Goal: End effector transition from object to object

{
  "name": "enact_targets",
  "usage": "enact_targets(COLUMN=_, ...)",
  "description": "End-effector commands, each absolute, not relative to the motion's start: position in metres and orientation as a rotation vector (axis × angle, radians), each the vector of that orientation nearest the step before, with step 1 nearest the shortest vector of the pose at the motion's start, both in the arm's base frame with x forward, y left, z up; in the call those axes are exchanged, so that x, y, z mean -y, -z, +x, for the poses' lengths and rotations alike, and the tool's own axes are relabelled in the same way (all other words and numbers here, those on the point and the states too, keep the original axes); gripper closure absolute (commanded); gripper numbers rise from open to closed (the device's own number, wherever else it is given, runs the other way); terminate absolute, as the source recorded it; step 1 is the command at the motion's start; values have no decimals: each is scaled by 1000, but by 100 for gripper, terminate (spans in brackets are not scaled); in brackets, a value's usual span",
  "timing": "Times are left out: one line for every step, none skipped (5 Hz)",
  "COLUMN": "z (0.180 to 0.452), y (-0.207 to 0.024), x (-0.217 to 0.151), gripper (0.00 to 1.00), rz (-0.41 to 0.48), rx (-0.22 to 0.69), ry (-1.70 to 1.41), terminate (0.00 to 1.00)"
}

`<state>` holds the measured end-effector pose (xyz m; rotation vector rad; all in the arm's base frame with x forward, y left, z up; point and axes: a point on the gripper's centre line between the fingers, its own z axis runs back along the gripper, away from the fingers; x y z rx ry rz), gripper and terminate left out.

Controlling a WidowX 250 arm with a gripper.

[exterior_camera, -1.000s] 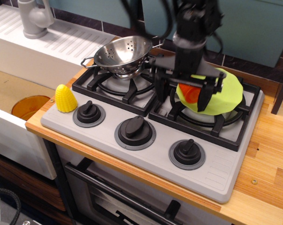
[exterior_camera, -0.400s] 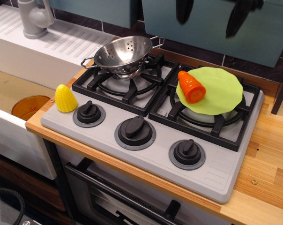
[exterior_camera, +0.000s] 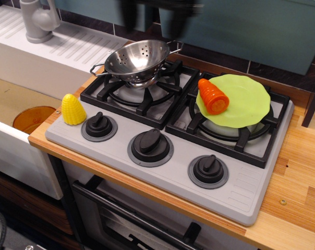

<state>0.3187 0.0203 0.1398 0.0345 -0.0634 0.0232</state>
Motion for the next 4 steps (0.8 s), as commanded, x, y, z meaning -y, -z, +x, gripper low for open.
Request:
enact_targets(z=290, y=-122, x=-58, gripper=0, rz=59, rx=188, ry=-14, terminate=0)
enact_targets(z=278, y=-103, x=-79, gripper=0, rz=65, rx=248, ry=-4, terminate=0)
enact_targets(z=273, y=-89, x=-92, gripper=0, rz=70, rx=288, ry=3, terminate=0)
enact_targets(z=271, y=-77, x=-106, gripper=0, rz=102, rx=361, ry=24, terminate=0)
